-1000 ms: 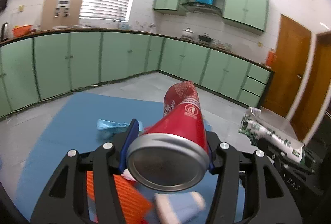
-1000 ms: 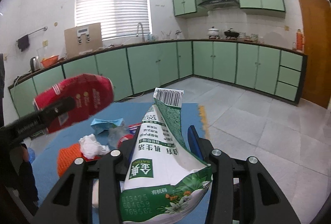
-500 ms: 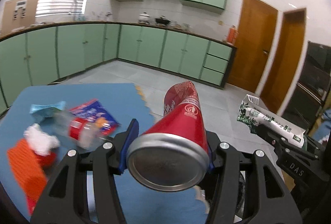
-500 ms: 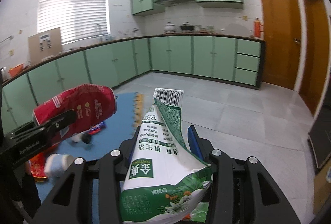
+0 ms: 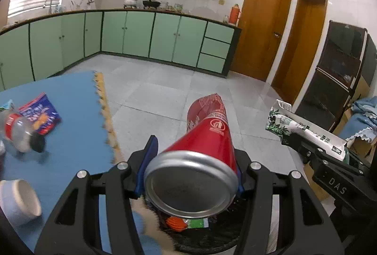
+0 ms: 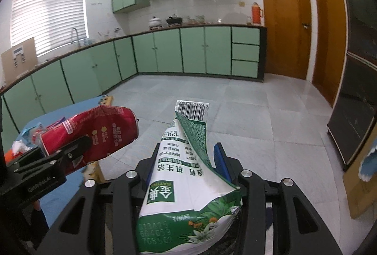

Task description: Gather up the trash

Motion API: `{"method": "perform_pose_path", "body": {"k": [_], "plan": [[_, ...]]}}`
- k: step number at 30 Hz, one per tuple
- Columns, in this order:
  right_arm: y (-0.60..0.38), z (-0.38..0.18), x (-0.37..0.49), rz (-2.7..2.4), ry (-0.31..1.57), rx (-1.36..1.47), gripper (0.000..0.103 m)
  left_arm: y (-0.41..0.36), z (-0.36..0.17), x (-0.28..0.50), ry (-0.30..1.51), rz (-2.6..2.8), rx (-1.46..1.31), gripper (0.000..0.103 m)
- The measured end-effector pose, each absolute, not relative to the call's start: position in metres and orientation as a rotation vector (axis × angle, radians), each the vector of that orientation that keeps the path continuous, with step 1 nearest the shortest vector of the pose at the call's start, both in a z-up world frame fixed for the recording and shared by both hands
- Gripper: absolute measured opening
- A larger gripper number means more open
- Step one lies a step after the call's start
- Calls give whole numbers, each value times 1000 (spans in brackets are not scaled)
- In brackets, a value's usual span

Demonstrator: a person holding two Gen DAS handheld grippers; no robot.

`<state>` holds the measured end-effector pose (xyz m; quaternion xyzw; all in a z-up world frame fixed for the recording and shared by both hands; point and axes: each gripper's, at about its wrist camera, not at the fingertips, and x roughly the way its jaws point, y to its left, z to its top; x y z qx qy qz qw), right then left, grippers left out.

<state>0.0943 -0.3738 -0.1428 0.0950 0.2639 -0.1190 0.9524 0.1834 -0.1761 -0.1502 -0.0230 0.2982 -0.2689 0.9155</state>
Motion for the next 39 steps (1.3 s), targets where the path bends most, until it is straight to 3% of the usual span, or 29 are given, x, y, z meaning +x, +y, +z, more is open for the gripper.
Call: {"method": "perform_pose_path", "body": {"k": [8, 16, 21, 26, 39], "plan": [[-392, -155, 97, -258, 562, 207, 46, -205, -174, 197, 683, -583, -3, 54], [-405, -156, 98, -266, 566, 247, 67, -210, -177, 204, 705, -600, 5, 63], [-403, -142, 89, -280, 526, 274, 88, -189, -160, 200, 670, -565, -21, 69], [-382, -124, 88, -238, 484, 251, 97, -149, -129, 190, 589, -503, -33, 76], [-238, -108, 118, 56, 427, 174, 97, -3, -101, 145, 470, -187, -17, 84]]}}
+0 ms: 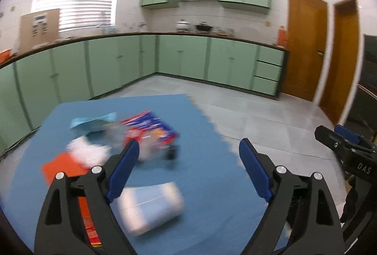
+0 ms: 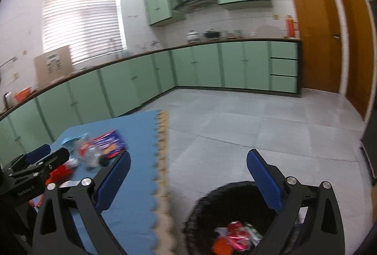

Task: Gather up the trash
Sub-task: 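Open both grippers over the black bin to drop the can and pouch, then move back over the table and grasp the white-blue paper cup with the right gripper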

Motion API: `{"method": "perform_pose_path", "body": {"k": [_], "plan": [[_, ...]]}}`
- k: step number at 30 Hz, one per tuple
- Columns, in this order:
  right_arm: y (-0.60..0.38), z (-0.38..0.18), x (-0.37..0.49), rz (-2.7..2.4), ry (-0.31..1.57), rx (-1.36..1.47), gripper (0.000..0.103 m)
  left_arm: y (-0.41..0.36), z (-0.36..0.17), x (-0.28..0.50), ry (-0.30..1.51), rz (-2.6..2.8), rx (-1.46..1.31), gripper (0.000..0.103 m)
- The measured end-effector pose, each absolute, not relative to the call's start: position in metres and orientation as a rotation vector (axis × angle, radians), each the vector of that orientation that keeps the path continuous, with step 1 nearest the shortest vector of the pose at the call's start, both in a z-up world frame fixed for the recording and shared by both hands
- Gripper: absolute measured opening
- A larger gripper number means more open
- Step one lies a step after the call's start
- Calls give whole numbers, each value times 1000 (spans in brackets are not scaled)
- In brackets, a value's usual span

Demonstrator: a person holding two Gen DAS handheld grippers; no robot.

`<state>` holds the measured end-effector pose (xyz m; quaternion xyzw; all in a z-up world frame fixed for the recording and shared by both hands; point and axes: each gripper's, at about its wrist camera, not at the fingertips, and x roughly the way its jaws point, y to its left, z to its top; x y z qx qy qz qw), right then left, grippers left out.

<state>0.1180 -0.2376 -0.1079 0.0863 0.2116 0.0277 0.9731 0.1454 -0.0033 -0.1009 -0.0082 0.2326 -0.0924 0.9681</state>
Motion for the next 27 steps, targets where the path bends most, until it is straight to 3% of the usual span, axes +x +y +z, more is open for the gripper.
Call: {"method": "perform_pose_path", "body": {"k": [13, 27], "plan": [[-82, -144, 135, 293, 485, 32, 97, 119, -120, 103, 506, 122, -58, 85], [-36, -169, 147, 272, 530, -32, 97, 171, -147, 88, 553, 195, -96, 85]]}}
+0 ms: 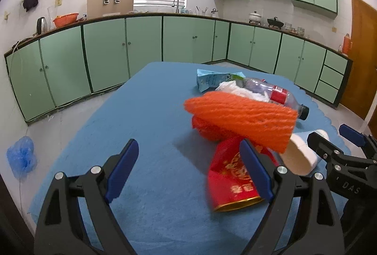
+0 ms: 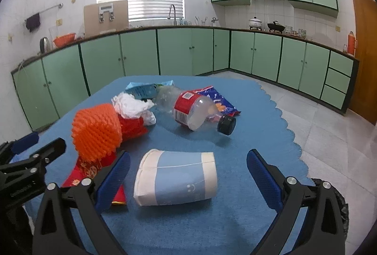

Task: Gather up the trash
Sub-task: 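Move back over the table and grasp the white-blue paper cup with the right gripper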

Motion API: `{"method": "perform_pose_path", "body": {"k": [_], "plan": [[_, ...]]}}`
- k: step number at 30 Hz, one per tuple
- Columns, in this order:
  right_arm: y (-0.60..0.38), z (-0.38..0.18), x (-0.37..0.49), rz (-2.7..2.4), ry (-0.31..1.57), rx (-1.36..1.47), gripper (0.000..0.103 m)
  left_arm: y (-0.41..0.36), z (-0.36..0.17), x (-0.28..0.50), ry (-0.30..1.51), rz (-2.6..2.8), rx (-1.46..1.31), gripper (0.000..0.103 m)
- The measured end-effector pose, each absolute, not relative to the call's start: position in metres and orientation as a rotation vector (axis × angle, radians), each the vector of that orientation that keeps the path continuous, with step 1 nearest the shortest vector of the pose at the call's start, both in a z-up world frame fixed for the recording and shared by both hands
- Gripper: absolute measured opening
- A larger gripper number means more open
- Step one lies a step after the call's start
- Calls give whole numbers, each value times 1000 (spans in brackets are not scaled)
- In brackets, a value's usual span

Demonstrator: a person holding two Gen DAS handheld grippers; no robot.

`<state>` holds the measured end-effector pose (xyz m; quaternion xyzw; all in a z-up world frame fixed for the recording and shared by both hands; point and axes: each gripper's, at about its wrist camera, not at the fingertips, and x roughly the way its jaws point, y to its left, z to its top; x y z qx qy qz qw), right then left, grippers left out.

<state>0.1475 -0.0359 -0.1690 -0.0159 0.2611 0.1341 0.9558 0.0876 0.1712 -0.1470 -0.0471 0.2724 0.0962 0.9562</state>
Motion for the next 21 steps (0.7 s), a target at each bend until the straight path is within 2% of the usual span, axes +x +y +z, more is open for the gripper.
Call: {"method": "perform_pose_path", "body": {"k": [12, 13, 16, 21], "plan": [[-28, -184, 156, 270, 596, -71, 96, 167, -150, 89, 561, 178, -120, 85], [-29, -185, 157, 275, 604, -66, 95, 167, -150, 89, 560, 176, -120, 85], [-32, -187, 160, 313, 632, -47, 75, 165, -148, 89, 555, 170, -119, 85], [-40, -181, 157, 321, 627, -33, 74, 153, -143, 89, 543, 138, -111, 85]]}}
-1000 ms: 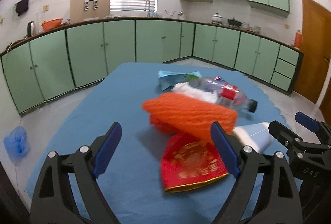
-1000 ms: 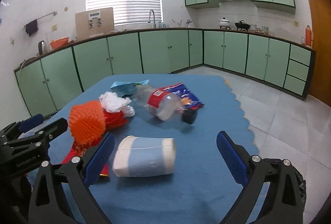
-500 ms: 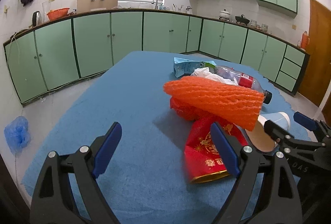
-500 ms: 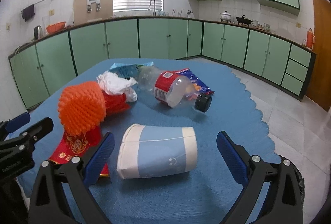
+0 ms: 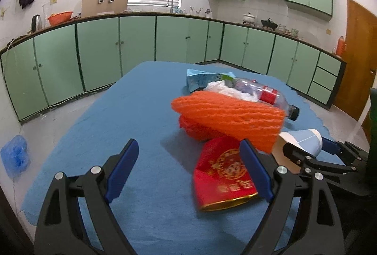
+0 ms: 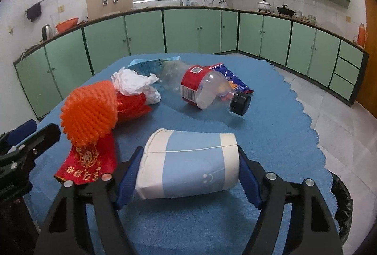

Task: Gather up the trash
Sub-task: 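Move back over the table and grasp the white-blue paper cup with the right gripper, then grasp the orange foam net with the left gripper while the right holds the cup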

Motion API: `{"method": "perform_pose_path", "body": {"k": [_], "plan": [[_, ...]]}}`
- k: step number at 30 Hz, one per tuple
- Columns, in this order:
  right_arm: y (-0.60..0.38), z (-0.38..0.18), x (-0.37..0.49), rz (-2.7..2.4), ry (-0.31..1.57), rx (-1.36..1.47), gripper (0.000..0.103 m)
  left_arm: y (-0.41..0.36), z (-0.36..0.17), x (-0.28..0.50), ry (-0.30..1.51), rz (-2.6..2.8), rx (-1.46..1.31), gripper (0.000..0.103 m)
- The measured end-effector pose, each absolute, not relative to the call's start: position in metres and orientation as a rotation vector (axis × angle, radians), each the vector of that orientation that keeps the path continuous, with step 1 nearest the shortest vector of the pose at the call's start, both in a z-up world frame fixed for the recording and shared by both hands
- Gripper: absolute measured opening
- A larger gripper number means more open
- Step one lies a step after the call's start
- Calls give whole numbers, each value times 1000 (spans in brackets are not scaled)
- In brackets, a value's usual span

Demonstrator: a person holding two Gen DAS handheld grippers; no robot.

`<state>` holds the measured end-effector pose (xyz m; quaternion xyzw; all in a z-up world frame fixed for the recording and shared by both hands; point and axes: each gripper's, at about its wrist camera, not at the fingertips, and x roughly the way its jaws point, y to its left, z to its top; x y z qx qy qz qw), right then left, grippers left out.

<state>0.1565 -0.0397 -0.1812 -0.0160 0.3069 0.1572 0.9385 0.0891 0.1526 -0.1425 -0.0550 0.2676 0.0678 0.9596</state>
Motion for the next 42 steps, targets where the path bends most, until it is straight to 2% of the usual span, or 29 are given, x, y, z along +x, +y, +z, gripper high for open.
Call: {"method": "perform_pose_path", "body": {"k": [19, 21, 27, 29, 30, 32, 34, 42], "plan": [[-70, -163, 154, 271, 581, -15, 74, 110, -139, 119, 533, 82, -64, 85], [-71, -163, 154, 273, 578, -20, 74, 114, -138, 121, 527, 100, -74, 82], [-71, -163, 153, 280, 573, -21, 74, 123, -134, 121, 518, 123, -93, 52], [-71, -162, 152, 283, 569, -23, 74, 126, -133, 119, 513, 122, -103, 36], [-71, -161, 151, 283, 566, -24, 74, 128, -133, 118, 509, 121, -106, 32], [-72, -157, 149, 284, 554, -28, 74, 131, -131, 114, 496, 126, -108, 15], [-74, -152, 147, 286, 542, -26, 74, 132, -129, 112, 485, 135, -103, 6], [-80, -132, 138, 290, 490, -18, 74, 135, -115, 102, 445, 152, -106, 4]]}}
